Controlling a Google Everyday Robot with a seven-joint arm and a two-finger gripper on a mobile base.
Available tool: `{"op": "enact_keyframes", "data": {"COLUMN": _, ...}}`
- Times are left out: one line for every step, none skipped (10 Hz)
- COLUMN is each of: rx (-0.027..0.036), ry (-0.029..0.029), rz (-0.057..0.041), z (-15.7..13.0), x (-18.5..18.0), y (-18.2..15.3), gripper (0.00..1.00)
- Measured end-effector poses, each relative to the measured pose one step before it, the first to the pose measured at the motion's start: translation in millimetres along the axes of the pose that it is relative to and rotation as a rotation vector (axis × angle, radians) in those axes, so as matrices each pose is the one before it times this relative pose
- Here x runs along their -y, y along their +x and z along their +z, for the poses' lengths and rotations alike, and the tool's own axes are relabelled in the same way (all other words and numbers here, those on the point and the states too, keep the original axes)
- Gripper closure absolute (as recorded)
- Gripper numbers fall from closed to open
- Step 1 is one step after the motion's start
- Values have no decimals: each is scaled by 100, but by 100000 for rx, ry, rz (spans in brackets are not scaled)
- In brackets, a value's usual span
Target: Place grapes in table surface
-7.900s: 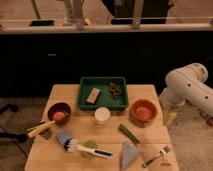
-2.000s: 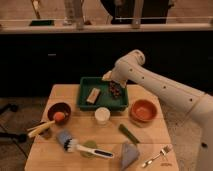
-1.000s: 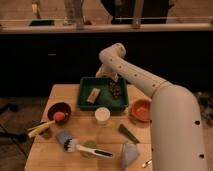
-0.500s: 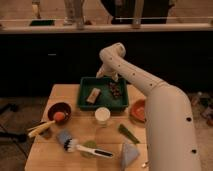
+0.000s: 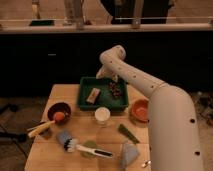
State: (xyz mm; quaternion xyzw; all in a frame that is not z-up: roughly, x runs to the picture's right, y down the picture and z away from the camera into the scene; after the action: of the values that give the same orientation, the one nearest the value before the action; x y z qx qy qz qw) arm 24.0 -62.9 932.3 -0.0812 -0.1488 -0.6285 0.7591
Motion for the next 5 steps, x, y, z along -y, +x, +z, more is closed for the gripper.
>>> {"op": "enact_keyframes", "data": {"rx": -801, "ry": 385, "rz": -818, "z": 829, "x": -182, "y": -223, "gripper": 20}}
{"op": "enact_keyframes", "data": {"rx": -686, "ry": 619, "rz": -1489, "z": 793, "x": 3, "y": -115, "gripper": 20}}
{"op": "enact_keyframes", "data": {"rx": -254, "ry": 122, "rz": -1044, "z": 501, "x": -416, "y": 106, "gripper": 20}}
{"op": "enact_keyframes", "data": {"rx": 456, "ry": -179, "rz": -44, "z": 672, "x": -725, "y": 28, "gripper": 20}}
{"op": "enact_keyframes", "data": {"rx": 412, "ry": -140, "rz": 7, "z": 569, "x": -492, "y": 42, "gripper": 20}}
